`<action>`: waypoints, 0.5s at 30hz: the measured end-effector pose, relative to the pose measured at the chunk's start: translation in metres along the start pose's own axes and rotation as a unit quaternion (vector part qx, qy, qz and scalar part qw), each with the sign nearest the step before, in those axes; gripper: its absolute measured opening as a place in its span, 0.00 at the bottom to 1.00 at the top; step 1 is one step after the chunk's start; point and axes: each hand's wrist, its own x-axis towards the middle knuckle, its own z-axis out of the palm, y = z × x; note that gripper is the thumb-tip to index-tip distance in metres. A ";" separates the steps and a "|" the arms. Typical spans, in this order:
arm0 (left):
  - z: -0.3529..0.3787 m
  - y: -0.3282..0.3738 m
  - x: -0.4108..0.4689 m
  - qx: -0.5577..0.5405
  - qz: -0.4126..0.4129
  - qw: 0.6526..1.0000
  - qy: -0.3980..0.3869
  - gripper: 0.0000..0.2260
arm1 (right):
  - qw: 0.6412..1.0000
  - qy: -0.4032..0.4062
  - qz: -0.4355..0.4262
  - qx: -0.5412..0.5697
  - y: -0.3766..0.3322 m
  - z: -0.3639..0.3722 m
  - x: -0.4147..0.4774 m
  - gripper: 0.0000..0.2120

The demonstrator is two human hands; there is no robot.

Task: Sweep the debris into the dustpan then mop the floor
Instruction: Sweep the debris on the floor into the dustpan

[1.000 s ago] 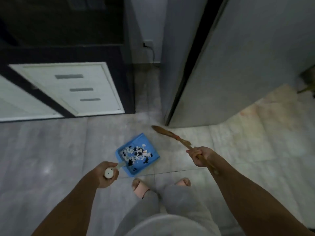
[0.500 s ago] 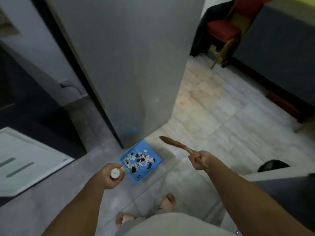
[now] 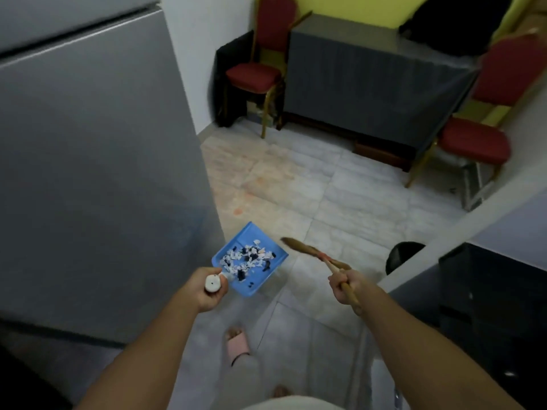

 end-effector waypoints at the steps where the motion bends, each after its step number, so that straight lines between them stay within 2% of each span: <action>1: 0.016 0.009 0.008 0.022 -0.003 1.000 -0.011 0.09 | 1.000 0.004 -0.009 0.018 -0.010 0.001 0.003 0.15; 10: 0.163 0.121 0.083 0.205 -0.022 0.976 -0.067 0.08 | 0.990 0.054 -0.080 0.103 -0.091 0.021 0.030 0.18; 15: 0.242 0.147 0.118 0.288 -0.048 0.951 -0.096 0.09 | 0.985 0.084 -0.106 0.109 -0.113 0.025 0.038 0.17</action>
